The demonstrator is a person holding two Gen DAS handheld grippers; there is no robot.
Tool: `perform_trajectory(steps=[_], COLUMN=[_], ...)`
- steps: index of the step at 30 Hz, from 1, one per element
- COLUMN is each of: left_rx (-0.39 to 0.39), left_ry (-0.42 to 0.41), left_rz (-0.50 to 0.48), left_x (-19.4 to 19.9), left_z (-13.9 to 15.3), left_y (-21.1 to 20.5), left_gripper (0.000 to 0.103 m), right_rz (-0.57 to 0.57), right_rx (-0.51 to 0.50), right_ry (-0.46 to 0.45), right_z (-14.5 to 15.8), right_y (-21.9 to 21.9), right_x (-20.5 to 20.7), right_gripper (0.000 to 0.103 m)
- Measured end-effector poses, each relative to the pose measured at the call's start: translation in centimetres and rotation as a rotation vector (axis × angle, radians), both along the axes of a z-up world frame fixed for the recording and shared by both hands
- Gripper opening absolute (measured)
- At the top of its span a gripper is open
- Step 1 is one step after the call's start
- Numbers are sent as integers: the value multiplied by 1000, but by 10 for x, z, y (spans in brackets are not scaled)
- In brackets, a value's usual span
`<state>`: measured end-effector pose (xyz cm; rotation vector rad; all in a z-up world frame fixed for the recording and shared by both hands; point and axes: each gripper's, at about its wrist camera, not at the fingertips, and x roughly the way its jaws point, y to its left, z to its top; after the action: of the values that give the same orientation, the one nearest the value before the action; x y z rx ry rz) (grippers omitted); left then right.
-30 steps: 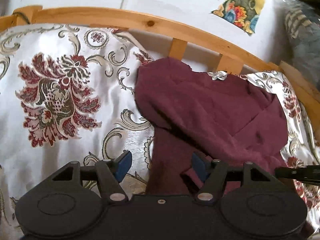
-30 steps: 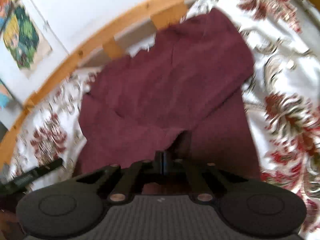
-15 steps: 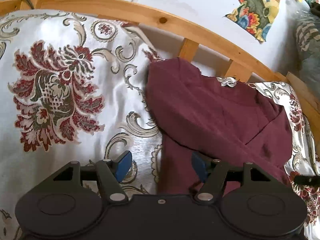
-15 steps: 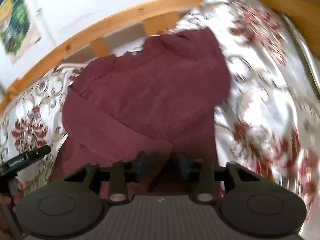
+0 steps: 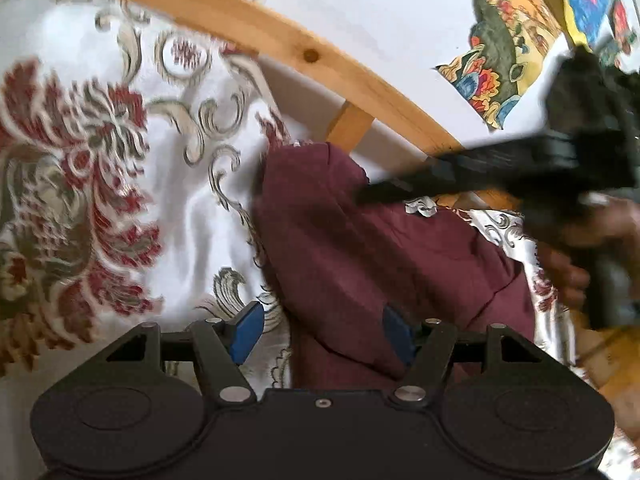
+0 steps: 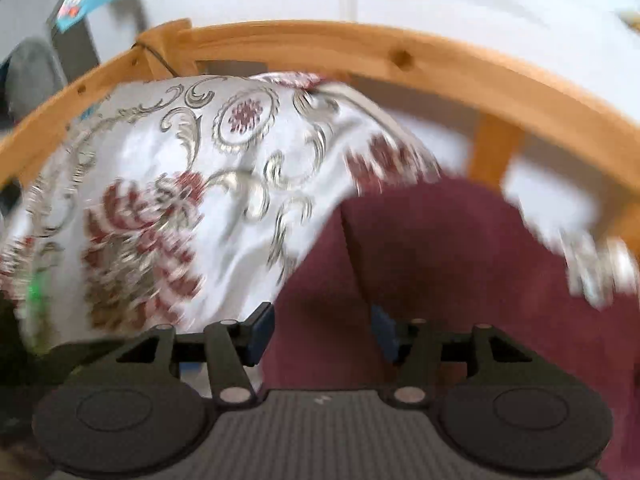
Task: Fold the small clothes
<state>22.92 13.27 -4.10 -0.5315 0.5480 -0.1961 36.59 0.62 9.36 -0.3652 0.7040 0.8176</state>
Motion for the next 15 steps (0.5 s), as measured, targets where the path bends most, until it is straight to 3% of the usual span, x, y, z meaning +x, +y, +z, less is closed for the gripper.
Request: perform_trajectory(steps=[2,4,6,10,15], left_rx=[-43,-54,-46,-89,-218], left_ry=[33,63,62,48,-8], left_rz=[-9,-9,-17,-40,-104], left_x=[4,7,9,15,44], left_z=[-7,-13,-14,-15,-16], left_y=[4,5,4,4,-3], left_gripper=[68,68,68,68,67], right_rz=[9,-17,5,43,-30], right_rx=[35,72,51,105,185], right_ry=[5,22,63,42,68], right_z=[-8,-16,-24,-20,-16], right_y=[16,24,28,7,-35], right_x=[22,39,48,46,52], right_gripper=[63,56,7,6,6])
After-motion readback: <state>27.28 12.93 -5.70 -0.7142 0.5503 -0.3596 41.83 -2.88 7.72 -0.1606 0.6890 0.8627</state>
